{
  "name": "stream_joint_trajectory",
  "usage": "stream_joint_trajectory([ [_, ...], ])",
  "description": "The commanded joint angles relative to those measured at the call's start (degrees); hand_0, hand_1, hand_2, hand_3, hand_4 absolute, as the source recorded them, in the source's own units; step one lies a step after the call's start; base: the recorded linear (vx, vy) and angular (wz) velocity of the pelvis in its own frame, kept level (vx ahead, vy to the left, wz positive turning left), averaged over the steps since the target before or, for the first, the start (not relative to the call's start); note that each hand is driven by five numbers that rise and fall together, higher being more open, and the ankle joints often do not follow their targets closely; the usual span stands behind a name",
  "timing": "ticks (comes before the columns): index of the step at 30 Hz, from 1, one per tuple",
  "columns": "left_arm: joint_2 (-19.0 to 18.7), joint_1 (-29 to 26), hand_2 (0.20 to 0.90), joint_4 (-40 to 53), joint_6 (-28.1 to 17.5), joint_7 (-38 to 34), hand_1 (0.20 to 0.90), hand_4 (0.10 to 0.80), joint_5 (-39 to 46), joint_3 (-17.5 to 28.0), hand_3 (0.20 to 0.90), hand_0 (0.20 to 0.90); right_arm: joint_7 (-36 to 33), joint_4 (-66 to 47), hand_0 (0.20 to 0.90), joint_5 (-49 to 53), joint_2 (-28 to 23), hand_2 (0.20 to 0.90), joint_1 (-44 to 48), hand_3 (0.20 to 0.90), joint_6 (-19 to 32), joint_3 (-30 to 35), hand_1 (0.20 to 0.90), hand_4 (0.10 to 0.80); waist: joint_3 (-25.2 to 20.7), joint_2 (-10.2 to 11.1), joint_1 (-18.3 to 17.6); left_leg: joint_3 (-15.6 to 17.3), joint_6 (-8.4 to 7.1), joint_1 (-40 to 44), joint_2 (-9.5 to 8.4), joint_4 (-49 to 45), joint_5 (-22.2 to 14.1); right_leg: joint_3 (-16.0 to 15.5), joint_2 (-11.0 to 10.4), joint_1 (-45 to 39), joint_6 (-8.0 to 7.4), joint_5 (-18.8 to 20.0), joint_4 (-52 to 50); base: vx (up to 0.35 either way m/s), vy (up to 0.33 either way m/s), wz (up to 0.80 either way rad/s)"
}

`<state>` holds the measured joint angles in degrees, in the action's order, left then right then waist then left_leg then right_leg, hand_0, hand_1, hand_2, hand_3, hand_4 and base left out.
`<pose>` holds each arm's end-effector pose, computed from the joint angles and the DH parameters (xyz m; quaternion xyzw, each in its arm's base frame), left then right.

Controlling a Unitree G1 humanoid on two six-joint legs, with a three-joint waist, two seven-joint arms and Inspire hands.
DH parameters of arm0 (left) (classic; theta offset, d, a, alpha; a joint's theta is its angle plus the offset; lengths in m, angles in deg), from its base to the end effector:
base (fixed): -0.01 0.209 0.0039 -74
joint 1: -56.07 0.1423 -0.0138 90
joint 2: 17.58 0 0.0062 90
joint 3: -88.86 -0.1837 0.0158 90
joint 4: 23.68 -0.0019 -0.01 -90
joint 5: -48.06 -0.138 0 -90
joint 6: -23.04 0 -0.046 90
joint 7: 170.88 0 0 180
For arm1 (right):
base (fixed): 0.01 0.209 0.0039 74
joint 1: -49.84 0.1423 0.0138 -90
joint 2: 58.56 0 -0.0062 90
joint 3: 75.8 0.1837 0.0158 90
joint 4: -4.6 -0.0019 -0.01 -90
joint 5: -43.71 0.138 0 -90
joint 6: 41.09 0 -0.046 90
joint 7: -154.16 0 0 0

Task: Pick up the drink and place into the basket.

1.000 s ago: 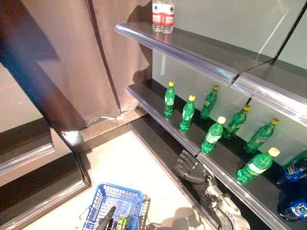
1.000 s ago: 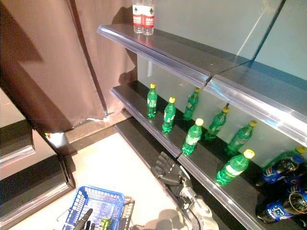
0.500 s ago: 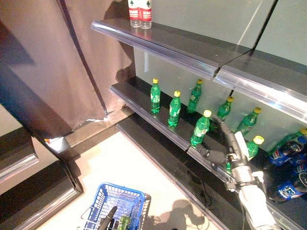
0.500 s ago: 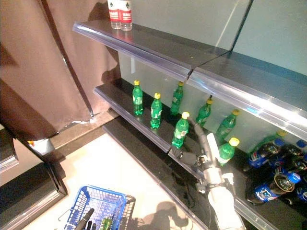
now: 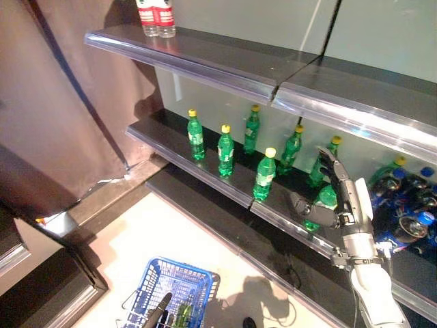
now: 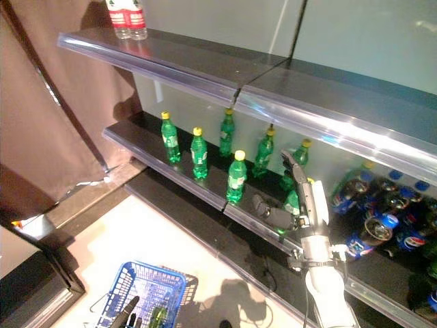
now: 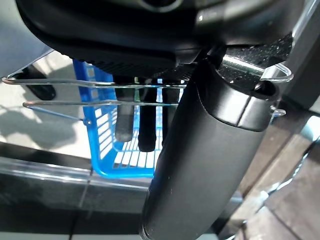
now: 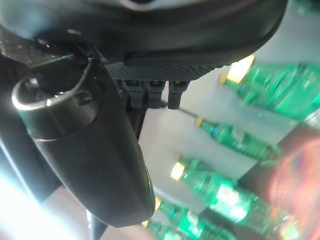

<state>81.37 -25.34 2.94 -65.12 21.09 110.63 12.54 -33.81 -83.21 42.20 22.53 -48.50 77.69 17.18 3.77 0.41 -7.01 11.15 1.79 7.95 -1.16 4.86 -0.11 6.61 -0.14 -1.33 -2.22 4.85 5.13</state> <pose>0.0342 0.2139 -0.1203 -0.4763 0.3751 0.3473 0.7154 0.1688 -0.2389 0.0554 -0.2185 -0.1732 -0.0416 0.9594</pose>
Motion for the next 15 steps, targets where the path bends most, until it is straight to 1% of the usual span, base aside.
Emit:
stream_joint_trajectory([
  [1,-1.7,-4.0,0.300,3.1,-1.2,6.1,0.300,0.100,-0.4,-1.1,0.200,0.300,-2.5,-6.5,0.900,3.8,-2.0,0.900,2.4,0.900,7.3,5.2,0.900,0.800,-1.7,0.6,-0.4,-5.4,2.10,-0.6,-4.09,-2.3,-4.1,-1.5,1.4,-1.8,-1.13,-1.1,-1.4,-0.012,0.013,-0.20],
  [7,-1.5,-4.2,0.300,3.3,-1.1,6.4,0.300,0.100,-0.7,-1.9,0.200,0.300,-4.0,-6.6,0.900,3.8,-2.0,0.900,0.9,0.900,8.0,6.2,0.900,0.800,-1.8,0.7,-1.2,-4.7,2.32,-1.1,-4.34,-2.9,-4.5,-0.3,1.6,-1.0,-1.42,-0.6,-1.3,-0.014,0.011,-0.17],
  [11,-1.4,-4.4,0.300,3.2,-1.1,6.2,0.300,0.100,-0.7,-1.9,0.200,0.300,-6.1,-6.0,0.900,4.9,-1.7,0.900,0.7,0.900,7.1,6.6,0.900,0.800,-1.8,0.7,-1.5,-4.4,2.38,-1.4,-4.48,-3.1,-4.5,0.2,1.7,-0.6,-1.52,-0.3,-1.2,-0.021,0.008,-0.08],
  [15,-1.5,-4.3,0.300,3.0,-1.1,6.0,0.300,0.100,-0.7,-1.7,0.200,0.300,-7.4,-3.8,0.900,7.3,-0.4,0.900,-0.3,0.900,6.4,6.9,0.900,0.800,-1.8,0.7,-1.9,-4.0,2.33,-1.5,-4.41,-3.2,-4.6,0.6,1.7,-0.3,-1.65,-0.1,-1.2,-0.013,0.013,-0.15],
])
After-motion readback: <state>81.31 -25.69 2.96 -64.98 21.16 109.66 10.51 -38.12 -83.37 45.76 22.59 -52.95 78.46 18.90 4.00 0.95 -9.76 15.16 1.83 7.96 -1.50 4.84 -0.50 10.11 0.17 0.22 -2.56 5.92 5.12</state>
